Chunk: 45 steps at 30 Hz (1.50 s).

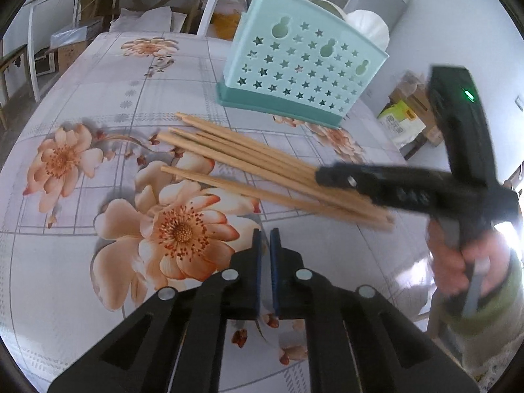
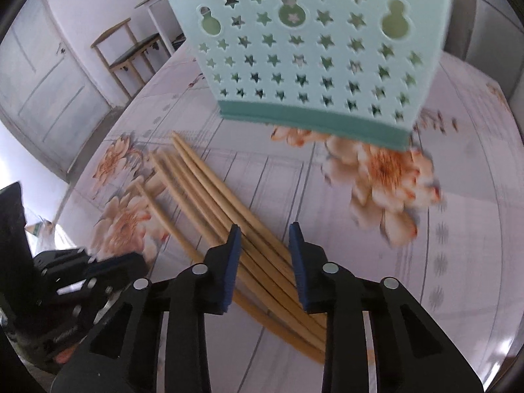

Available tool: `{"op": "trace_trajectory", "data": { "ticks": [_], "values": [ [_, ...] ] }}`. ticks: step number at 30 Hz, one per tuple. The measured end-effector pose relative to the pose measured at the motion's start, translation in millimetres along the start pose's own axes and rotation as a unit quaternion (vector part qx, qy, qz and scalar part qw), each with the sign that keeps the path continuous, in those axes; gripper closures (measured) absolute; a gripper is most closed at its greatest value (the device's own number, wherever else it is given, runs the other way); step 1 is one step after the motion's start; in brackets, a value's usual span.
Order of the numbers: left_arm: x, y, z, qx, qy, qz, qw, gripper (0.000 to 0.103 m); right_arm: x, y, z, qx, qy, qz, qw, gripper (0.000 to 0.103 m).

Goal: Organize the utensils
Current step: 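Grasp one wooden chopstick with the left tool while the right tool grasps another, then lift both held chopsticks up toward the green holder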

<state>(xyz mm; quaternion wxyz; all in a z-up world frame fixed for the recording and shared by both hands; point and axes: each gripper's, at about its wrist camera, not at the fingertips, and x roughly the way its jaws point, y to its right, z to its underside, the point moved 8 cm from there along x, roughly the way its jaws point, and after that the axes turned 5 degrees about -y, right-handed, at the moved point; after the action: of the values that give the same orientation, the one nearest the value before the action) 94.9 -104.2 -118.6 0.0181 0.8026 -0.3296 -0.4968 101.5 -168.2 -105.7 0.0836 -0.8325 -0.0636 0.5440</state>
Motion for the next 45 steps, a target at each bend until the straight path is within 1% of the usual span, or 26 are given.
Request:
{"op": "trace_trajectory", "data": {
  "ticks": [6, 7, 9, 12, 16, 17, 18, 19, 23, 25, 29, 32, 34, 36, 40, 43, 45],
  "values": [
    [5.4, 2.7, -7.9, -0.002, -0.004, -0.001, 1.0000, 0.098, -10.6, -6.9, 26.9, 0.046, -0.009, -0.029, 0.998, 0.084],
    [7.0, 4.0, -9.7, -0.002, -0.005, 0.000, 1.0000, 0.098, -12.1, -8.1, 31.3, 0.054, -0.012, -0.037, 0.998, 0.086],
    [10.4, 6.6, -13.7, 0.000, -0.005, 0.002, 1.0000, 0.099, -14.0, -12.3, 40.6, 0.069, -0.017, -0.054, 0.996, 0.087],
    [14.0, 12.2, -20.8, 0.007, -0.002, 0.007, 1.0000, 0.099, -17.2, -16.3, 48.2, 0.087, -0.023, -0.061, 0.994, 0.089],
    [23.5, 23.1, -31.0, 0.025, -0.008, 0.013, 0.9996, 0.099, -15.8, -21.7, 56.4, 0.129, -0.033, -0.105, 0.986, 0.092],
    [25.0, 25.5, -33.5, 0.030, -0.009, 0.012, 0.9994, 0.099, -16.1, -22.5, 57.4, 0.134, -0.032, -0.107, 0.985, 0.096],
    [25.9, 26.8, -35.3, 0.033, -0.009, 0.012, 0.9993, 0.099, -17.0, -22.2, 58.3, 0.137, -0.030, -0.106, 0.984, 0.098],
    [25.4, 27.6, -36.2, 0.036, -0.010, 0.012, 0.9992, 0.099, -17.5, -21.5, 59.1, 0.141, -0.028, -0.104, 0.984, 0.098],
    [20.7, 23.6, -32.6, 0.052, -0.014, -0.011, 0.9985, 0.099, -23.2, -9.6, 62.0, 0.151, -0.016, -0.080, 0.985, 0.098],
    [16.9, 19.5, -29.1, 0.052, -0.015, -0.019, 0.9983, 0.099, -26.7, -3.0, 62.2, 0.156, -0.011, -0.066, 0.985, 0.098],
    [9.6, 18.4, -25.9, 0.053, -0.014, -0.013, 0.9984, 0.098, -30.8, 8.3, 65.2, 0.171, -0.004, -0.055, 0.984, 0.098],
    [12.7, 26.4, -28.0, 0.062, -0.015, -0.007, 0.9979, 0.094, -29.5, 14.4, 65.2, 0.178, -0.004, -0.047, 0.983, 0.098],
    [18.2, 29.9, -28.1, 0.072, -0.021, -0.014, 0.9971, 0.092, -33.5, 17.0, 68.7, 0.184, -0.002, -0.045, 0.982, 0.098],
    [24.9, 30.6, -27.4, 0.084, -0.027, -0.034, 0.9955, 0.091, -39.4, 22.7, 72.9, 0.185, 0.001, -0.036, 0.982, 0.097],
    [25.4, 25.1, -28.6, 0.104, -0.018, -0.068, 0.9921, 0.091, -49.2, 33.6, 81.1, 0.196, 0.007, -0.032, 0.980, 0.095],
    [22.6, 16.5, -29.9, 0.095, -0.017, -0.073, 0.9927, 0.091, -58.0, 42.9, 86.4, 0.199, 0.012, -0.031, 0.979, 0.089],
    [20.9, 10.4, -30.5, 0.088, -0.015, -0.077, 0.9930, 0.091, -59.3, 45.4, 86.4, 0.197, 0.013, -0.025, 0.980, 0.088]
  ]
}}
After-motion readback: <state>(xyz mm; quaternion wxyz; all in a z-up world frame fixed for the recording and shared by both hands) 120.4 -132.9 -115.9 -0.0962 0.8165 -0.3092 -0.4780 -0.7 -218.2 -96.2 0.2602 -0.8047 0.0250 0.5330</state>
